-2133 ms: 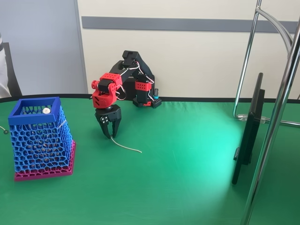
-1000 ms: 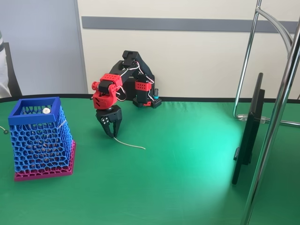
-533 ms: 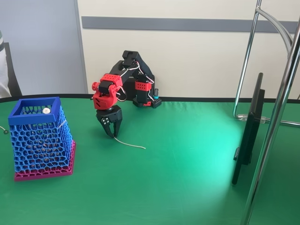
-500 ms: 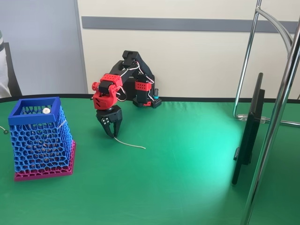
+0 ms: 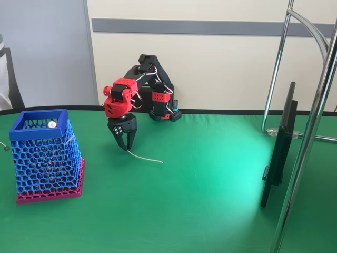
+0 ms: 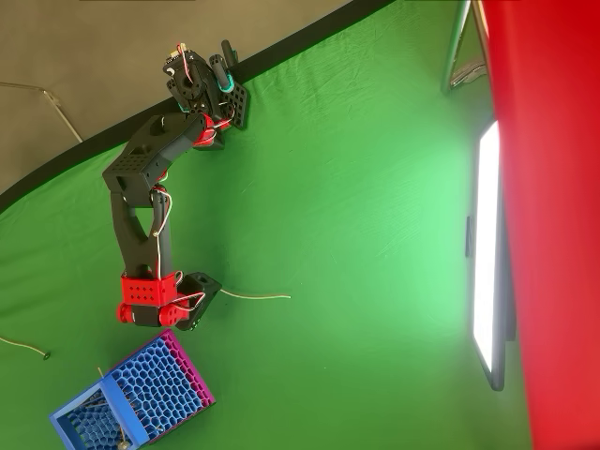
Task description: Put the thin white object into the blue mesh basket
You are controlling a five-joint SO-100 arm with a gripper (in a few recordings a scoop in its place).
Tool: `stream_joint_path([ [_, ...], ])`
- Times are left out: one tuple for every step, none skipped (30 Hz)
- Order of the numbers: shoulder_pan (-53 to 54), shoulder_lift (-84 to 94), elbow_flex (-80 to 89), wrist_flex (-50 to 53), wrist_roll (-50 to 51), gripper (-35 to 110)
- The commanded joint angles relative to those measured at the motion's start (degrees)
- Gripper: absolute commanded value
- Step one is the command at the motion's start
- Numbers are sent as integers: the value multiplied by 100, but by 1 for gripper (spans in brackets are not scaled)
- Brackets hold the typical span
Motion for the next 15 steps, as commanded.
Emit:
stream_joint_path([
  [-44,413,-9,35,-26,8],
  [-44,439,-9,35,-26,8],
  [-53,466,-9,35,-26,8],
  [-53,492,-26,44,-26,8],
  [-62,536,-35,44,-26,8],
  [-70,580,-53,44,-26,8],
  [-79,624,-70,44,-35,8],
  [-88,686,-79,44,-35,8],
  [-97,729,-97,44,-44,8],
  [-97,773,-114,44,-53,8],
  [-105,826,-123,44,-70,8],
  [-105,879,-141,44,-88,8],
  [-114,940,-167,44,-105,8],
  [-123,1011,-202,44,-123,8],
  [-132,1090,-246,44,-141,8],
])
